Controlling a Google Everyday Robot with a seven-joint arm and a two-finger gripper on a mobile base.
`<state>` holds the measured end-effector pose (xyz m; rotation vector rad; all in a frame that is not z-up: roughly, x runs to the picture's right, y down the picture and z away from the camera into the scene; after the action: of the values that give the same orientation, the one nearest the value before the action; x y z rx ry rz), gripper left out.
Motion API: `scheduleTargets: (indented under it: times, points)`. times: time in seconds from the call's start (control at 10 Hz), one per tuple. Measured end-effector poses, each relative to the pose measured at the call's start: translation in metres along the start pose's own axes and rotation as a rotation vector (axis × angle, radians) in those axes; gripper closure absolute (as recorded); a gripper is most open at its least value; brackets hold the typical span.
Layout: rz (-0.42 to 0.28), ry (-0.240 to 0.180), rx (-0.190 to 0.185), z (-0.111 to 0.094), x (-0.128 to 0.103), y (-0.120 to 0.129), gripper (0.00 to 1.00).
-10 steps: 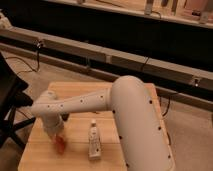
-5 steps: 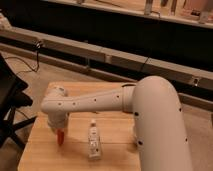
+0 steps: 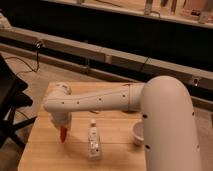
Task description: Place the pepper in the ceramic cup
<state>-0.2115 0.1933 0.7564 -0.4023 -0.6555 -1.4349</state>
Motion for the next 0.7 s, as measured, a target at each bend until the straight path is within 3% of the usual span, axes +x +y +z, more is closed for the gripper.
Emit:
scheduleTargets:
  times: [0.3, 0.7]
  points:
    - [0.041, 0.046, -0.006, -0.021, 0.004, 0.016, 1.00]
    - [0.080, 0.076, -0.018, -0.035, 0.006, 0.027, 1.00]
